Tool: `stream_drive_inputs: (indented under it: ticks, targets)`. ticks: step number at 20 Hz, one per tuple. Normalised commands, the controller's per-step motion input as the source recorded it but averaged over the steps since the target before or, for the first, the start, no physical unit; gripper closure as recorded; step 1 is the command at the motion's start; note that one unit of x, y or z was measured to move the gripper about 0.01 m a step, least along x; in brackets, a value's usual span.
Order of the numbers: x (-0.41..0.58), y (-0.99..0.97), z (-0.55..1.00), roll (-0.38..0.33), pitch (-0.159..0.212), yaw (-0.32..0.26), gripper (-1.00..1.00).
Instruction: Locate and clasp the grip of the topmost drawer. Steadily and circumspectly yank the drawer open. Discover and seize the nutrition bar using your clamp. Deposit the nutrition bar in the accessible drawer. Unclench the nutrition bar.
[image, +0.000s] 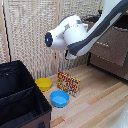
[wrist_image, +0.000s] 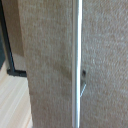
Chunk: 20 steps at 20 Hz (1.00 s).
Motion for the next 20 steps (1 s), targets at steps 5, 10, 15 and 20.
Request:
stream_drive_inputs:
  ticks: [5,10,15,20]
  targets:
    - [0.024,0.14,0.05,0.312,-0.015,-0.249,-1.0]
    - [0.133,0.14,-0.01,0.372,-0.005,-0.204,-1.0]
    - [0.157,0.14,-0.02,0.375,-0.003,-0.191,-1.0]
    - [0.167,0.14,-0.02,0.375,-0.001,-0.182,-1.0]
